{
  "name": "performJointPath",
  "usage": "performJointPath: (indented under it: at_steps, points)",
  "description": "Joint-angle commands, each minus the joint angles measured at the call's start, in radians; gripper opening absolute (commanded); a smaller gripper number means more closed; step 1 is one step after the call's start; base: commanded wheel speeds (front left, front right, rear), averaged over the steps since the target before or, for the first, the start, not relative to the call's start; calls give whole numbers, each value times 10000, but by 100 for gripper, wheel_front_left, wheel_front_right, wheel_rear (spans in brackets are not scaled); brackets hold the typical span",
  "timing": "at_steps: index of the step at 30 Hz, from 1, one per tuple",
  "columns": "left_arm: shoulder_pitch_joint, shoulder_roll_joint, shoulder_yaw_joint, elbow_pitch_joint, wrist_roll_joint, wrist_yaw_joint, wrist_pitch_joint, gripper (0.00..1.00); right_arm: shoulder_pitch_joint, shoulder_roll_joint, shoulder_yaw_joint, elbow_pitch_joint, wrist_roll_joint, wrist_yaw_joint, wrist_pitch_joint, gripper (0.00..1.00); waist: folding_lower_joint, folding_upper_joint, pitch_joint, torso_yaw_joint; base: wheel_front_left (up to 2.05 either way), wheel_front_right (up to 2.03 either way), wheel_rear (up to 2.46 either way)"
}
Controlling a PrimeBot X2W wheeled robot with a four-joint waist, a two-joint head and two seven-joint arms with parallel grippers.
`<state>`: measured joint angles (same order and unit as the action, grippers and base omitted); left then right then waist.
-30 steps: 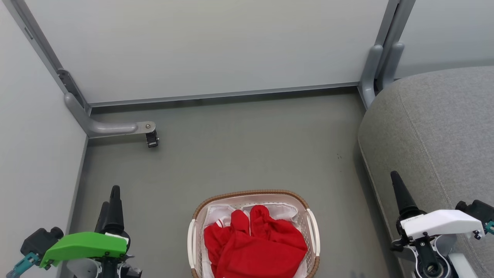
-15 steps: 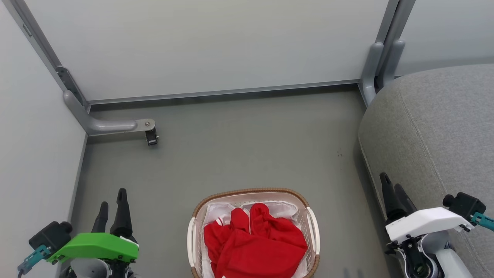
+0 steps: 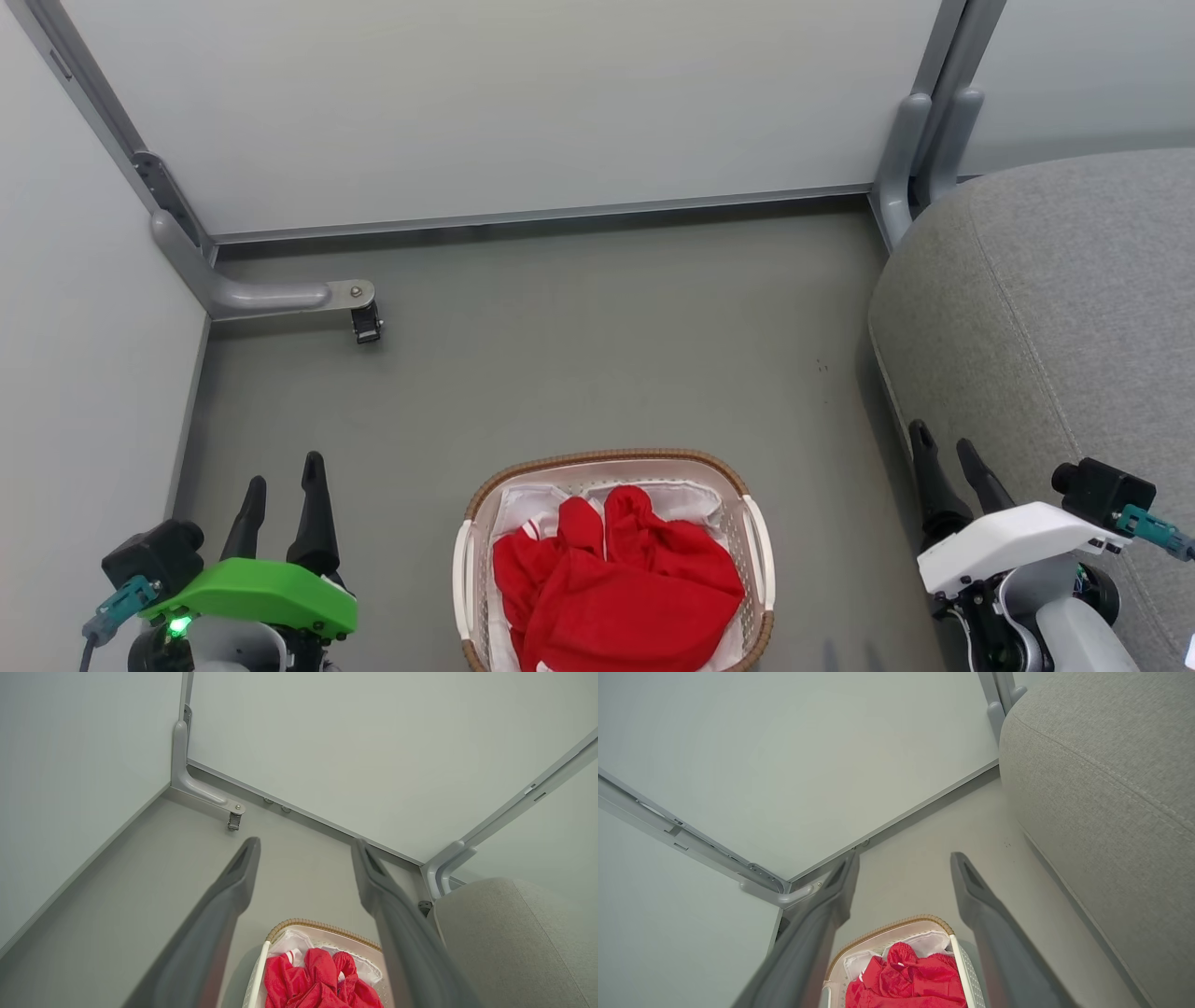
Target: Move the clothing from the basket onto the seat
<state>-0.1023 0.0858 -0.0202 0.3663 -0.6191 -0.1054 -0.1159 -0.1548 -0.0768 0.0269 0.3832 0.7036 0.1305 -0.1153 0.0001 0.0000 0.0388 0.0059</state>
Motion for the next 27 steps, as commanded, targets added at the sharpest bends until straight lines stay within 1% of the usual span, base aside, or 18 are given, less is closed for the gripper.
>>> performJointPath:
  at_steps: [1,18,27]
  points:
    - [-235,124,-40,-60,299,48,-102,100,-212,-26,-38,-40,-311,2,-103,100,-1,0,4,6,0,0,0]
    - [133,180,-329,68,2069,239,-551,100,9,91,-29,245,-2399,2,-559,100,-1,0,-25,59,0,0,0]
    - [229,204,-389,6,2948,265,-754,100,89,135,-156,327,-3376,3,-759,100,-1,0,-10,89,0,0,0]
